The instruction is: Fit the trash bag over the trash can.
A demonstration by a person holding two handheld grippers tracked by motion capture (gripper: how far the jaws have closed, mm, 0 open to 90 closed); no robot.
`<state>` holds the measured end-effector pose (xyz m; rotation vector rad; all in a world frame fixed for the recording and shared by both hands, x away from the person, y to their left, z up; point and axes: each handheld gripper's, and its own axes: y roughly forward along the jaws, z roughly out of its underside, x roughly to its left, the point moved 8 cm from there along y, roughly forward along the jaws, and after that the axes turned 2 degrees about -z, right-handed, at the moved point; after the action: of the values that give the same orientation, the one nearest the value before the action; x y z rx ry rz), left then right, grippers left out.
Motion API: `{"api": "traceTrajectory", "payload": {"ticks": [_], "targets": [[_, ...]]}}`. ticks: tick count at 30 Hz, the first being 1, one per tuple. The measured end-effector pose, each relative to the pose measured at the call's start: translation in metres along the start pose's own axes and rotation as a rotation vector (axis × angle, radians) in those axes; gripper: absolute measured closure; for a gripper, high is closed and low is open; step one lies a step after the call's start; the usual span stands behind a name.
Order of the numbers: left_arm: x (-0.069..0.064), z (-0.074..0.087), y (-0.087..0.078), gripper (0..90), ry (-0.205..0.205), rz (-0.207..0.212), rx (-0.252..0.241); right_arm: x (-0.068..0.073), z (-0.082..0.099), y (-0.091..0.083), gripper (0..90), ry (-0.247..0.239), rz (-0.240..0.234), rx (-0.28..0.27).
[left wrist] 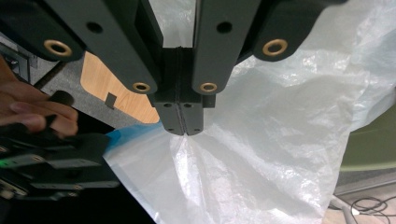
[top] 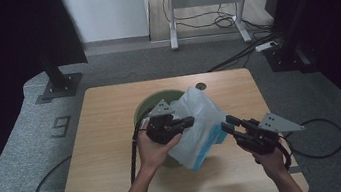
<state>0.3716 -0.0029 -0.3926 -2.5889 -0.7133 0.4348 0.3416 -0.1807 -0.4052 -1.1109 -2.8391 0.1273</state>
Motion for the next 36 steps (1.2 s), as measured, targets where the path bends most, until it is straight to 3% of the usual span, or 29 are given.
{"api": "traceTrajectory", "payload": {"ticks": [3, 8, 15, 25, 27, 31, 36], "targets": [[0.005, 0.001, -0.005, 90.0, -0.015, -0.002, -0.010, 0.004, 0.005, -0.011, 62.3, -0.012, 0.017, -0.013], [0.015, 0.002, -0.014, 90.0, -0.049, 0.002, -0.031, 0.012, 0.020, -0.021, 61.3, -0.033, 0.010, 0.019], [0.021, 0.002, -0.022, 90.0, -0.069, 0.002, -0.044, 0.007, 0.035, -0.011, 64.5, -0.008, 0.000, 0.056], [0.028, 0.003, -0.024, 90.0, -0.083, -0.001, -0.047, 0.010, 0.023, -0.002, 74.6, 0.001, -0.010, 0.023], [0.028, 0.003, -0.024, 90.0, -0.083, -0.002, -0.048, 0.015, 0.020, -0.004, 75.5, 0.031, -0.040, 0.011], [0.027, 0.003, -0.023, 90.0, -0.083, 0.001, -0.047, 0.019, 0.017, -0.004, 79.0, -0.004, -0.014, 0.011], [0.027, 0.003, -0.023, 90.0, -0.085, 0.001, -0.042, 0.015, 0.015, -0.004, 84.2, -0.011, 0.000, 0.017]]}}
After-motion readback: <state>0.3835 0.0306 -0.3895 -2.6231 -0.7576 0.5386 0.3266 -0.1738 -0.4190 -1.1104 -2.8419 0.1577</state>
